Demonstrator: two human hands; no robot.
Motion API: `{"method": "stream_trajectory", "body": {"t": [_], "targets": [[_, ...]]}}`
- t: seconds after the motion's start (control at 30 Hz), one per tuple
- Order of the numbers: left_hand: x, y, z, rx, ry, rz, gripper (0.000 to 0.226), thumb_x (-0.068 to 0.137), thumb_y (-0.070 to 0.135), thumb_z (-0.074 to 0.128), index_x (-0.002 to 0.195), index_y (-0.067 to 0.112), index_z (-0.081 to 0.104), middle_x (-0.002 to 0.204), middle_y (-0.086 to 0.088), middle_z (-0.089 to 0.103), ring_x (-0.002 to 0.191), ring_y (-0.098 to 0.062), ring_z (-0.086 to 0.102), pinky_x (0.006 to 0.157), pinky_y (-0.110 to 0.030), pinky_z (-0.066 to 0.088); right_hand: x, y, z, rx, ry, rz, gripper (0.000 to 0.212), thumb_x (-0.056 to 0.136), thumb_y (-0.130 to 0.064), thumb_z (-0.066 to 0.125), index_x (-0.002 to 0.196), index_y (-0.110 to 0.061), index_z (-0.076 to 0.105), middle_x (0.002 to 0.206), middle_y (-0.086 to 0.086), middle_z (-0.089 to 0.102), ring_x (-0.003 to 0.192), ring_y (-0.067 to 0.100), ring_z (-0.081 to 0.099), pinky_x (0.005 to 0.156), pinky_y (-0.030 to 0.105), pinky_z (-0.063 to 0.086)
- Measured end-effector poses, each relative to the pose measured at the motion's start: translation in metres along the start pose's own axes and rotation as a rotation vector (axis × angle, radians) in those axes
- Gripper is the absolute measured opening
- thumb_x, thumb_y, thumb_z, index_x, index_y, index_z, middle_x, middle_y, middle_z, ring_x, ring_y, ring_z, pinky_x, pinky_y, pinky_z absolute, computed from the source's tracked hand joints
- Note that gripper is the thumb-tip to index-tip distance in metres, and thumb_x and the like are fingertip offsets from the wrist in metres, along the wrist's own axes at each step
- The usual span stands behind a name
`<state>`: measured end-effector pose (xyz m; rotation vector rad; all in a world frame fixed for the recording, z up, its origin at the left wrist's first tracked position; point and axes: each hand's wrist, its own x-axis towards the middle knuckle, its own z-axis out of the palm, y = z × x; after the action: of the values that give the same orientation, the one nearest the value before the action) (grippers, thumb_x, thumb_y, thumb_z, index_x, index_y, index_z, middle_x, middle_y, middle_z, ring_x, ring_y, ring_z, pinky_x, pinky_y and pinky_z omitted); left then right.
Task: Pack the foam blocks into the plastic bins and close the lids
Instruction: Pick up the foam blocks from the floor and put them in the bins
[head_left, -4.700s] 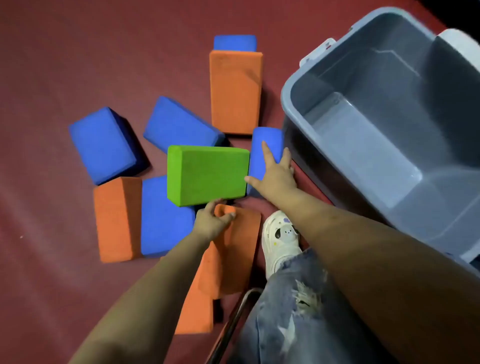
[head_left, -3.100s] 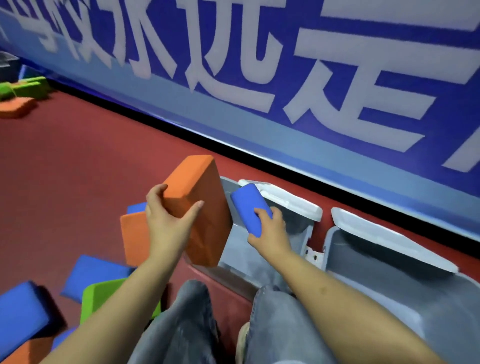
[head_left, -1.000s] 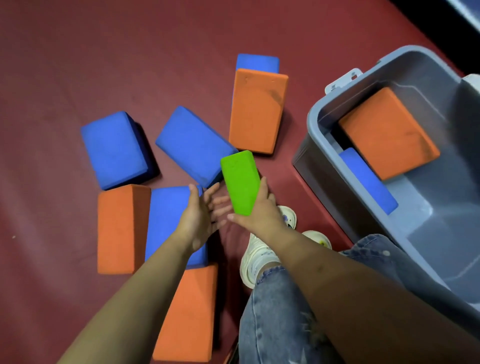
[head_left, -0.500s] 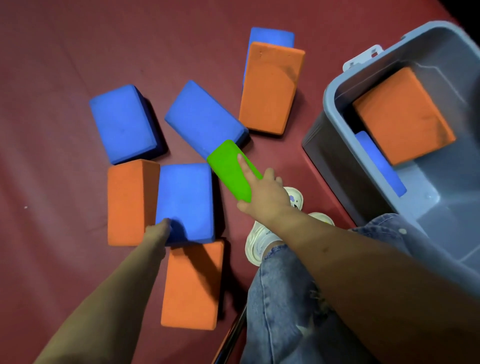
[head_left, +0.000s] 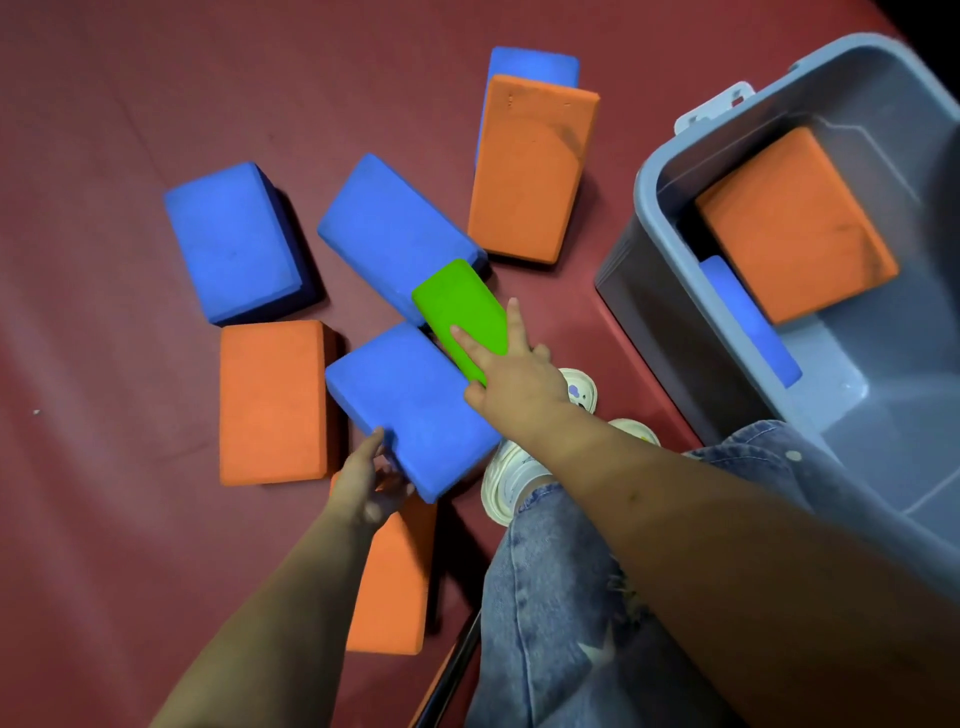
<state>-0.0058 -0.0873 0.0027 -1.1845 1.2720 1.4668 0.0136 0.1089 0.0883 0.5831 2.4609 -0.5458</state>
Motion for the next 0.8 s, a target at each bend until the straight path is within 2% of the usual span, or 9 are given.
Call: {"method": "stream_trajectory", "body": {"t": [0.1, 0.2, 0.3, 0.37, 0.47, 0.53, 0.6, 0.7, 0.8], "targets": [[0.005, -0.007, 0.006, 0.014, 0.059, 0.066, 0.016, 0.087, 0.029, 0.067, 0.090, 0.016, 0.059, 0.091, -0.010, 0.057, 0.071, -0.019, 0.057, 0.046, -0.022, 0.052, 0.000, 0.006, -0.002, 0.019, 0.062, 0.040, 0.074, 0.089, -0.041, 0.050, 0.145, -0.054, 0.003, 0.157, 0.010, -0.019, 0.110, 0.037, 0.043, 0.073, 0.032, 0.039], [0.008, -0.008, 0.007, 0.100, 0.048, 0.146, 0.041, 0.074, 0.033, 0.079, 0.100, 0.014, 0.054, 0.085, -0.009, 0.056, 0.060, -0.014, 0.053, 0.051, -0.025, 0.047, 0.001, 0.013, -0.004, 0.022, 0.098, 0.084, 0.082, 0.087, -0.049, 0.057, 0.146, -0.052, -0.001, 0.156, 0.013, -0.018, 0.112, 0.037, 0.045, 0.077, 0.033, 0.043], [0.004, -0.014, 0.020, 0.201, 0.112, 0.245, 0.051, 0.078, 0.021, 0.077, 0.106, 0.016, 0.035, 0.097, 0.000, 0.049, 0.081, -0.013, 0.052, 0.071, -0.028, 0.042, 0.001, 0.015, -0.006, 0.076, 0.118, 0.128, 0.080, 0.090, -0.043, 0.057, 0.145, -0.052, 0.000, 0.156, 0.014, -0.015, 0.113, 0.037, 0.044, 0.086, 0.034, 0.045], [-0.002, -0.016, 0.031, 0.260, 0.165, 0.347, 0.055, 0.079, 0.013, 0.076, 0.112, 0.015, 0.032, 0.111, 0.000, 0.045, 0.097, -0.018, 0.050, 0.084, -0.033, 0.038, 0.001, 0.015, -0.007, 0.129, 0.130, 0.139, 0.078, 0.090, -0.039, 0.056, 0.146, -0.052, 0.004, 0.156, 0.015, -0.010, 0.114, 0.040, 0.042, 0.092, 0.036, 0.042], [-0.008, -0.008, 0.043, 0.477, 0.285, 0.575, 0.049, 0.075, 0.003, 0.073, 0.107, 0.014, 0.038, 0.113, -0.009, 0.052, 0.096, -0.026, 0.055, 0.087, -0.040, 0.048, 0.002, 0.017, -0.015, 0.215, 0.158, 0.121, 0.074, 0.088, -0.038, 0.056, 0.146, -0.049, 0.011, 0.154, 0.015, 0.002, 0.117, 0.043, 0.039, 0.101, 0.041, 0.037], [-0.014, 0.000, 0.053, 0.654, 0.304, 0.678, 0.042, 0.076, 0.000, 0.066, 0.111, 0.007, 0.043, 0.109, -0.015, 0.056, 0.094, -0.028, 0.057, 0.089, -0.041, 0.047, 0.000, 0.019, -0.023, 0.272, 0.154, 0.127, 0.074, 0.087, -0.037, 0.058, 0.147, -0.047, 0.015, 0.151, 0.015, 0.009, 0.116, 0.044, 0.039, 0.103, 0.041, 0.035], [-0.020, 0.007, 0.064, 0.754, 0.253, 0.656, 0.048, 0.079, 0.006, 0.067, 0.121, 0.004, 0.043, 0.120, -0.017, 0.055, 0.102, -0.030, 0.057, 0.092, -0.039, 0.045, -0.006, 0.020, -0.028, 0.322, 0.125, 0.148, 0.075, 0.086, -0.034, 0.059, 0.147, -0.046, 0.016, 0.149, 0.013, 0.010, 0.117, 0.044, 0.038, 0.102, 0.040, 0.035], [-0.014, 0.005, 0.077, 0.839, 0.193, 0.572, 0.075, 0.076, 0.030, 0.077, 0.136, 0.017, 0.034, 0.135, -0.015, 0.042, 0.115, -0.038, 0.052, 0.097, -0.048, 0.047, -0.010, 0.021, -0.026, 0.348, 0.101, 0.126, 0.073, 0.087, -0.034, 0.059, 0.147, -0.045, 0.018, 0.147, 0.011, 0.013, 0.118, 0.044, 0.038, 0.101, 0.039, 0.037], [-0.007, -0.006, 0.086, 0.896, 0.206, 0.612, 0.085, 0.076, 0.033, 0.078, 0.141, 0.017, 0.026, 0.141, -0.019, 0.030, 0.124, -0.037, 0.042, 0.104, -0.043, 0.037, -0.011, 0.025, -0.021, 0.352, 0.069, 0.055, 0.071, 0.087, -0.035, 0.058, 0.147, -0.044, 0.020, 0.147, 0.013, 0.014, 0.118, 0.045, 0.039, 0.103, 0.039, 0.036]]}}
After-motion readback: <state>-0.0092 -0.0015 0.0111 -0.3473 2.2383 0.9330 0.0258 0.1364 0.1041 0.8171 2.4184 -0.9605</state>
